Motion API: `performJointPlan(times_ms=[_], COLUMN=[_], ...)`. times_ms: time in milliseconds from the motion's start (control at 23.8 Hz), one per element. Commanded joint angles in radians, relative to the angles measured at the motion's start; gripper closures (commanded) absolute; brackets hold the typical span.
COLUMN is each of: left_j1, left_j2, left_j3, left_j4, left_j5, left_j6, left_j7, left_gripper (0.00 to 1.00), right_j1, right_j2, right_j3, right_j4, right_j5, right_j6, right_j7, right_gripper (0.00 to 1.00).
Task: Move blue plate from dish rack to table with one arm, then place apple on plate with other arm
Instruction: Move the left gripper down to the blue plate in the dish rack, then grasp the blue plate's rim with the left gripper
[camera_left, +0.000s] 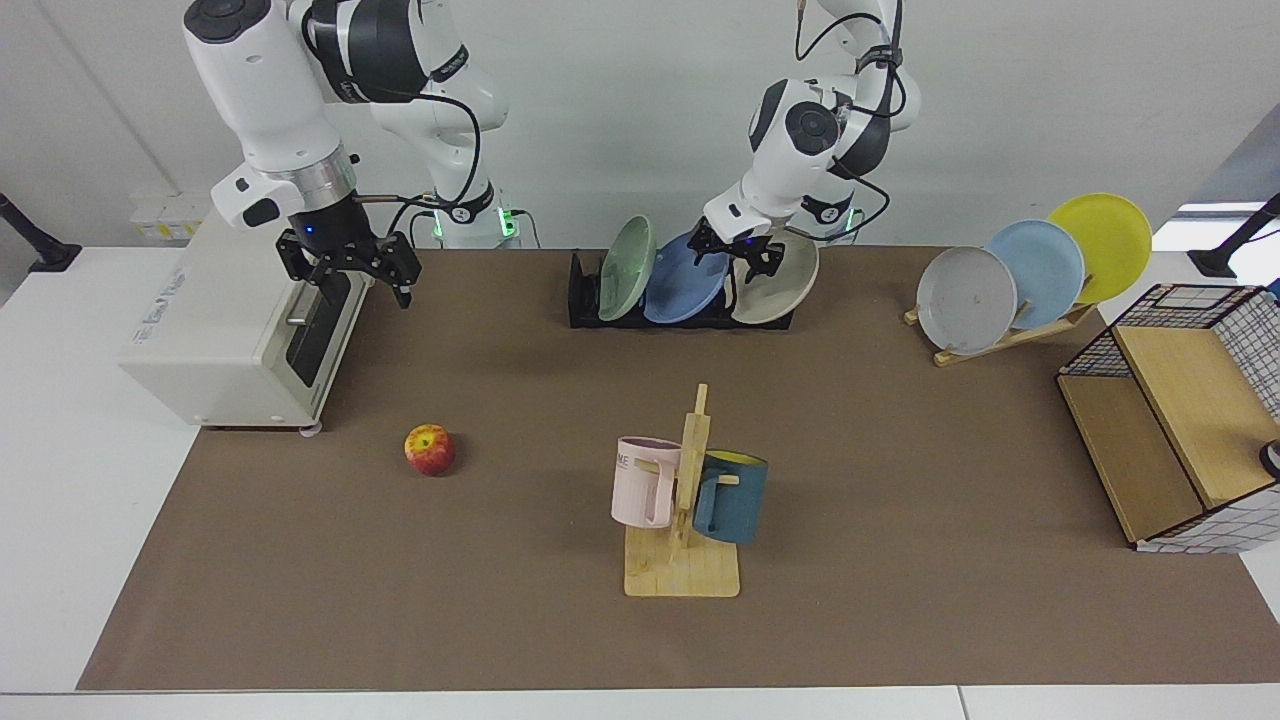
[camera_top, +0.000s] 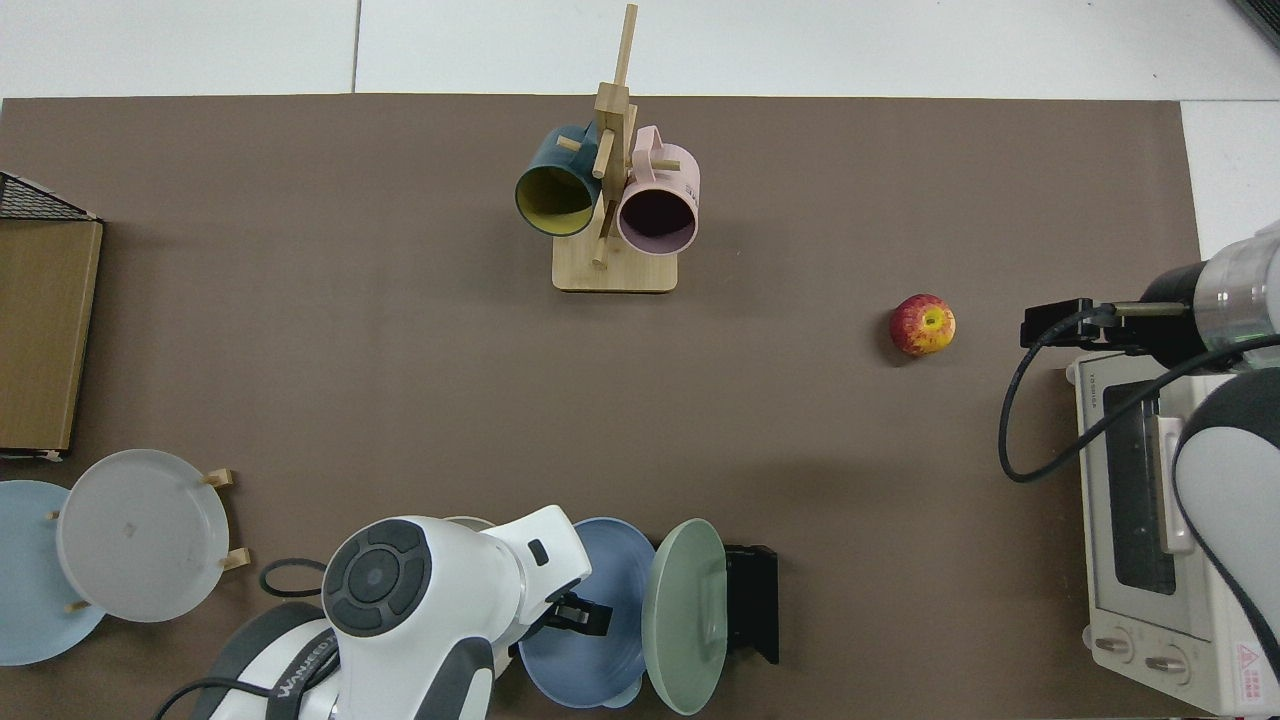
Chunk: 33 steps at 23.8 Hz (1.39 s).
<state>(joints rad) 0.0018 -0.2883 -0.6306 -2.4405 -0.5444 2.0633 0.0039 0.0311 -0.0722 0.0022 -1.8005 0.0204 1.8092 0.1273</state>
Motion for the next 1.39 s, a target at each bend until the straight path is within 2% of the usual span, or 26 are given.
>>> performJointPlan(times_ms=[0, 84, 210, 379, 505, 631, 715, 884, 1094, 1262, 1347], left_j1=[-0.005, -0.006, -0.003, 0.004, 0.015, 0.059, 0.079, 0.076, 0.083, 0.075, 0.079], left_j2=[-0.029, -0.028, -0.026, -0.026, -0.028, -0.026, -0.023, 0.004, 0.060, 0.107, 0.141], left_j3=[-0.014, -0.014, -0.014, -0.012, -0.008, 0.002, 0.032, 0.109, 0.152, 0.250, 0.261], left_j4=[-0.026, -0.025, -0.022, -0.012, 0.012, 0.087, 0.139, 0.230, 0.285, 0.310, 0.327], left_j5=[-0.025, -0.025, -0.023, -0.008, 0.058, 0.130, 0.136, 0.142, 0.170, 0.109, 0.051], left_j6=[0.017, 0.014, 0.008, 0.004, -0.002, -0.092, -0.155, -0.229, -0.207, -0.157, -0.143], left_j7=[0.001, 0.001, 0.001, 0.010, 0.010, 0.013, 0.018, 0.014, 0.010, 0.034, 0.044], left_gripper=[0.66, 0.74, 0.79, 1.00, 1.00, 1.00, 1.00, 1.00, 1.00, 1.00, 1.00], right_j1=[-0.016, -0.016, -0.016, -0.016, -0.016, -0.016, -0.016, -0.016, -0.016, -0.016, -0.016], right_j2=[0.000, 0.000, 0.000, 0.000, 0.000, 0.000, 0.000, 0.000, 0.000, 0.000, 0.000], right_j3=[0.007, 0.007, 0.007, 0.007, 0.007, 0.007, 0.007, 0.007, 0.007, 0.007, 0.007], right_j4=[-0.002, -0.002, -0.002, -0.002, -0.002, -0.002, -0.002, -0.002, -0.002, -0.002, -0.002], right_j5=[0.020, 0.020, 0.021, 0.020, 0.020, 0.020, 0.020, 0.020, 0.020, 0.020, 0.020], right_j6=[0.015, 0.015, 0.015, 0.015, 0.015, 0.015, 0.015, 0.015, 0.015, 0.015, 0.015], right_j7=[-0.017, -0.017, -0.017, -0.017, -0.017, -0.017, -0.017, -0.017, -0.017, -0.017, -0.017], right_gripper=[0.00, 0.00, 0.00, 0.00, 0.00, 0.00, 0.00, 0.00, 0.00, 0.00, 0.00])
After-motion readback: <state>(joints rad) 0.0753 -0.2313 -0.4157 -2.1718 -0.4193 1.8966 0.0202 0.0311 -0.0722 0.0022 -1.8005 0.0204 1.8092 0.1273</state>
